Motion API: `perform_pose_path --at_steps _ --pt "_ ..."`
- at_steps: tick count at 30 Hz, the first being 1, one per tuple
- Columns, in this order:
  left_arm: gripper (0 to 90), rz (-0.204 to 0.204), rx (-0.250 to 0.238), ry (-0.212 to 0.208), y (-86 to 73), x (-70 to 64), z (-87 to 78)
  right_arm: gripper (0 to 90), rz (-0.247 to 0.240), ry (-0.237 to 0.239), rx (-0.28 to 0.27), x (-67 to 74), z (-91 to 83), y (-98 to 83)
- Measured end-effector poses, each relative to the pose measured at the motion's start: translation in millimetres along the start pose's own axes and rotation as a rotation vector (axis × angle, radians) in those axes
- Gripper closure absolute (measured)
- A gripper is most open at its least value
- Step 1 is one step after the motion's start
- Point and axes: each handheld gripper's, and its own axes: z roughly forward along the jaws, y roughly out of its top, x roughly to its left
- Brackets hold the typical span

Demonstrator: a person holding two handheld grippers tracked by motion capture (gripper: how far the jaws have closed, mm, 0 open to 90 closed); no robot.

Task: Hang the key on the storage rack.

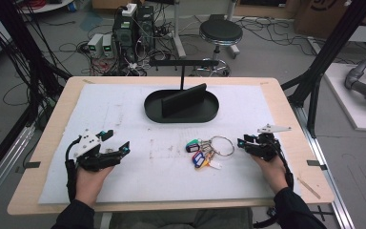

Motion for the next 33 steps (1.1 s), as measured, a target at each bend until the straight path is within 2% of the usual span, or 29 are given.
perform_pose_path --at_steps 4,6,8,10,12,13,16,19,25,29,33 --pt "24.2 0.003 0.001 -0.005 -0.9 -1.6 -0.7 61.8 -0.022 -0.008 0.038 6.3 11.6 3.0" --pt "24.2 0.005 0.003 -0.003 -1.3 -1.8 -0.9 61.9 -0.057 0.003 0.05 10.0 16.7 3.9" --pt "24.2 0.006 0.003 -0.001 -1.8 -1.6 -1.2 66.7 -0.098 -0.009 0.093 14.4 22.8 3.0" --pt "24.2 0.019 0.009 0.002 -1.8 -2.2 -1.5 68.4 -0.119 -0.022 0.094 16.6 24.1 2.3" --pt "24.4 0.037 0.012 0.003 -1.4 -4.1 -1.5 74.4 -0.12 -0.019 0.093 16.1 24.2 2.1" --pt "24.6 0.035 0.012 0.001 -1.2 -5.2 -1.3 83.6 -0.123 -0.011 0.093 15.9 24.2 2.3" --pt "24.9 0.041 0.017 -0.006 -0.9 -8.2 -0.5 87.7 -0.139 -0.014 0.086 15.8 24.5 3.4" --pt "25.0 0.04 0.014 -0.008 -0.9 -10.3 -0.6 88.1 -0.119 -0.025 0.084 13.0 24.5 4.2" --pt "25.3 0.047 0.003 -0.012 -0.4 -10.8 -2.6 88.3 -0.098 -0.044 0.052 8.9 20.2 6.9" --pt "25.3 0.041 0.001 -0.011 -1.0 -11.0 -2.3 88.3 -0.083 -0.06 -0.008 9.5 12.8 10.9" --pt "25.3 0.04 0.0 -0.009 -1.1 -12.0 -1.9 88.3 -0.07 -0.05 -0.073 10.5 5.1 15.0"
